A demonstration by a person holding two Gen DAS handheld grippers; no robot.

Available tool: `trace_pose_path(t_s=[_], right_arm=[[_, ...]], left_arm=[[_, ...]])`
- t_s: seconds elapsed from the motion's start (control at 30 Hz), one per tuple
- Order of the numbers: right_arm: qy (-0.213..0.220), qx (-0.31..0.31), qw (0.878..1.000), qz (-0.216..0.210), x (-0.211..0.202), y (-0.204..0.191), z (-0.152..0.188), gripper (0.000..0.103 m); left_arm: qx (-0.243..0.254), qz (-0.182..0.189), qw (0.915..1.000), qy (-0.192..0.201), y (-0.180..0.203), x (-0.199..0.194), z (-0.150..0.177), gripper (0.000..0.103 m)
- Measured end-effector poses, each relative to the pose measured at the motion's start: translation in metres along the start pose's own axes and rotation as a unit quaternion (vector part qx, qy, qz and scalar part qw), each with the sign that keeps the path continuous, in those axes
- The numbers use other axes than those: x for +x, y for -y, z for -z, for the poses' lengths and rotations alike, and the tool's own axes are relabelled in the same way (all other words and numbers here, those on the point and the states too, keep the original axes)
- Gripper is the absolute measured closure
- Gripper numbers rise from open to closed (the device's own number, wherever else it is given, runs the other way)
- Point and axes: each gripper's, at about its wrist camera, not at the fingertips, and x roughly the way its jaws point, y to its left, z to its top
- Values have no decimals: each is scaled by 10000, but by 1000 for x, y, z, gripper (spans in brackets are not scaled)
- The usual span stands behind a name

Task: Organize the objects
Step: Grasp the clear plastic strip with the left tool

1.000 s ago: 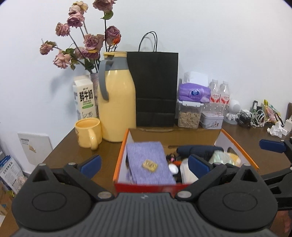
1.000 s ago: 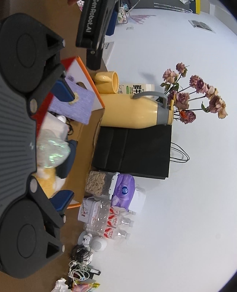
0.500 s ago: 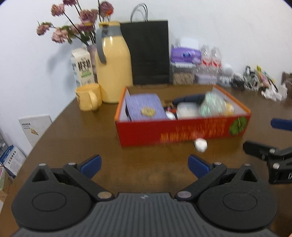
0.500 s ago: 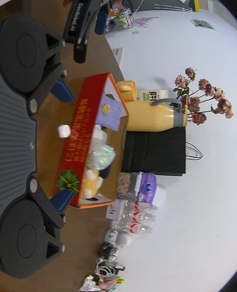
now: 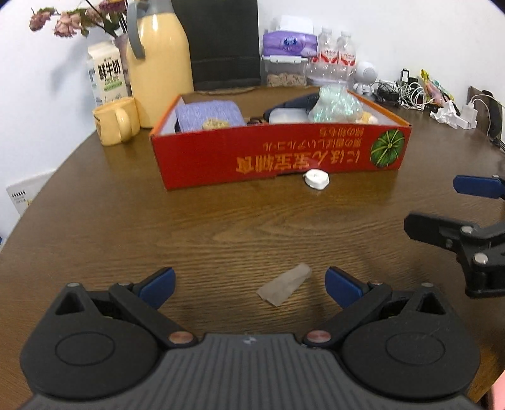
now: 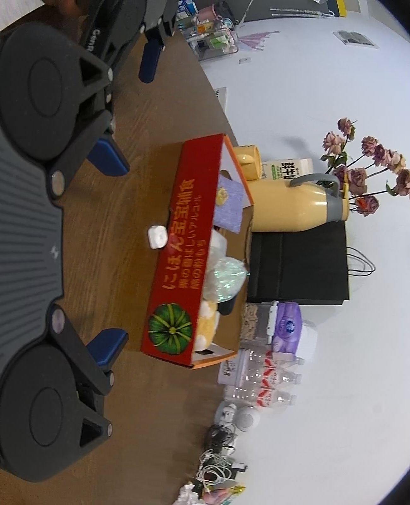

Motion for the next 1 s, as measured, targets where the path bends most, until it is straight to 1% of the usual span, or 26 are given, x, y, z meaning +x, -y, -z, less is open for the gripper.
trace_pose_path(t_s=[0.07,0.17,0.23,0.27,0.37,0.43,0.47,0.5,0.53,0.6,0.67,0.7,0.73,0.83,1.0], right_arm=[[-69,21,10000,15,2,1,4,0],[-148,71,9999,7,7,4,9,0],[-169,90,9998,0,9,5,10,0],[-172,95,9998,-5,10,5,10,0],[-181,99,9998,-27,11,6,10,0],[-199,100,9997,-27,13,6,11,0],[-210,98,9997,-24,13,6,11,0],[-219,99,9997,-24,14,6,11,0],[-224,102,9997,-29,14,6,11,0],[-226,101,9997,-37,15,5,11,0],[-226,95,9997,-47,15,5,12,0],[-229,95,9997,-47,15,5,12,0],[-235,95,9997,-45,15,5,12,0],[-244,99,9996,-46,16,5,12,0],[-259,77,9996,-47,18,3,12,0]], left_arm=[[16,25,10000,-15,1,3,2,1],[35,34,10000,-44,4,7,2,5],[62,85,9999,-74,5,9,2,18],[62,133,9999,-66,6,9,2,20],[121,296,9995,-6,6,8,2,34],[181,442,9988,47,7,7,3,52],[226,493,9985,69,8,6,3,57],[254,548,9981,84,8,5,3,66],[269,590,9978,98,8,4,4,72],[251,625,9977,123,8,5,4,81],[191,708,9972,127,7,5,4,87],[184,753,9969,125,7,4,4,92],[172,791,9966,123,7,4,4,94],[126,769,9968,164,8,2,5,97],[-74,783,9967,220,1,-1,2,98]])
